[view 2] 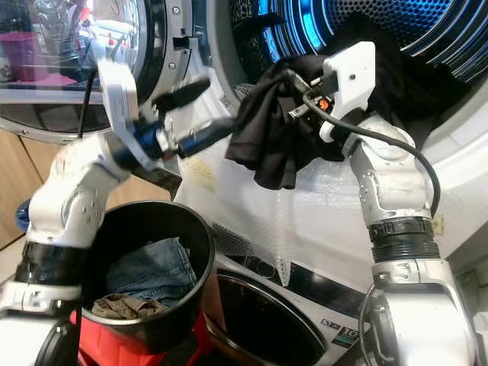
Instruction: Clothes washing
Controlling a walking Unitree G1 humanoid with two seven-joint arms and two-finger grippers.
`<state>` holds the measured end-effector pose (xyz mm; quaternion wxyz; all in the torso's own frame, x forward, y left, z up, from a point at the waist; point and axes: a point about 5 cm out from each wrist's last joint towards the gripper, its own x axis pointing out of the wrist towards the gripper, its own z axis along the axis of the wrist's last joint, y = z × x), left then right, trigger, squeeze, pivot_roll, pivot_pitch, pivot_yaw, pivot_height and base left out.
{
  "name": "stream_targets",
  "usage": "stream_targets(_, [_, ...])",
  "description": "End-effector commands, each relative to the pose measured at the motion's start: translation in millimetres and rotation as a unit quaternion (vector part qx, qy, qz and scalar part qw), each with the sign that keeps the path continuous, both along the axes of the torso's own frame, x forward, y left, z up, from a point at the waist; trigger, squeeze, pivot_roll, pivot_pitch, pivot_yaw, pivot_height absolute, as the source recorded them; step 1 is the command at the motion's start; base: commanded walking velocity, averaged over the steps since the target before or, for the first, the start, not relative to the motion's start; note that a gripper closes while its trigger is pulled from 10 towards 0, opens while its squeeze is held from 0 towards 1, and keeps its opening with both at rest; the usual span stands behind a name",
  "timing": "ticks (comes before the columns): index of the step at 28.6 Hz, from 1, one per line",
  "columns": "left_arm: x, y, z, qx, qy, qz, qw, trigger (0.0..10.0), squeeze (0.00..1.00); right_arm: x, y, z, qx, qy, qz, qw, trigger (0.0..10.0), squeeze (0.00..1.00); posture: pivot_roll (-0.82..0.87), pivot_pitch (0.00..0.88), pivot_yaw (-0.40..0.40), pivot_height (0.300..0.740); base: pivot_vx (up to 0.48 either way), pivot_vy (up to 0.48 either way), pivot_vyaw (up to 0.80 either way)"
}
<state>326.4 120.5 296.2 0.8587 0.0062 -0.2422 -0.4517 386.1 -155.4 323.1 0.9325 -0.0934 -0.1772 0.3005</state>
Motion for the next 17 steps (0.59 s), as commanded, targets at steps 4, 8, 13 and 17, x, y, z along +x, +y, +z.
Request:
stream_targets(4, [-8.3,10.1,-34,0.018,0.073,0.068,0.995,10.0,0.0,1.3,0.4,-5,0.004,0.003,0.009,1.0,0.0,0.0,-0.03,0.0,-0.087,0.74,0.0,0.0,0.0])
stream_targets(8, [-16.2,19.2,-70,0.04,0.145,0.108,0.983,10.0,0.0,3.0,3.6,-2,0.009,-0.003,0.014,1.0,0.0,0.0,-0.03,0.0,-0.084,0.74,0.0,0.0,0.0])
stream_targets(13, [-40.5,29.5,-126,0.064,0.257,0.12,0.957,10.0,0.0,10.4,7.6,26,0.0,-0.032,0.003,0.999,0.0,0.0,-0.04,0.0,-0.083,0.74,0.0,0.0,0.0])
stream_targets(17, [-49.7,32.2,-145,0.085,0.298,0.125,0.942,10.0,0.0,14.8,7.1,42,-0.009,-0.043,-0.015,0.999,0.0,0.0,-0.03,0.0,-0.084,0.74,0.0,0.0,0.0])
